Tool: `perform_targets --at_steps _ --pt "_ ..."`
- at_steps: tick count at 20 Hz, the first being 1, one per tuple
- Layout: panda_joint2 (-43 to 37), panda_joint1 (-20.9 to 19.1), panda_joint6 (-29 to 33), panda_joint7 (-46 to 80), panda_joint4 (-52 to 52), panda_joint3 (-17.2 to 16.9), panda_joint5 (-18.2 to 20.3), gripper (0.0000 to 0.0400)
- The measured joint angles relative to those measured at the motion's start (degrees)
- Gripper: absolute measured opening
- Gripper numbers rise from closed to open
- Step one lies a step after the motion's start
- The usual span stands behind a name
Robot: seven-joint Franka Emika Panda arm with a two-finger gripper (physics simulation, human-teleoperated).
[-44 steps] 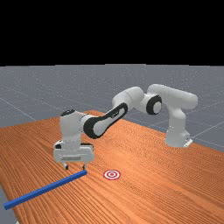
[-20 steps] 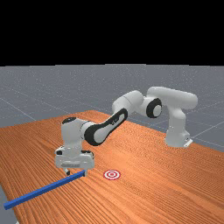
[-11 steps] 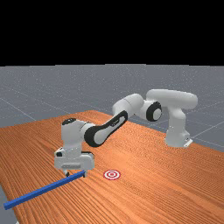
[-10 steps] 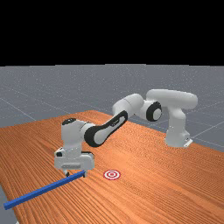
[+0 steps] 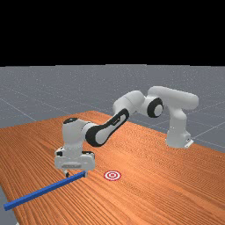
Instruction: Pull the pivot to the target area
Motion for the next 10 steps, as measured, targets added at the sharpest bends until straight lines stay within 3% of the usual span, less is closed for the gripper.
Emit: perform_targets --at_steps 1,2,4,10 --pt "-2.25 0.04 3.78 -0.63 -4.67 0.18 0.38 0.0400" --pt "2.39 0.57 -3.07 1.55 4.44 -1.26 -1.38 0.0400" --pt "2.16 0.07 -2.69 4.51 3.81 -0.47 0.33 0.0400" --pt "2.25 -0.09 -3.93 0.51 4.54 -0.08 -0.28 0.0400"
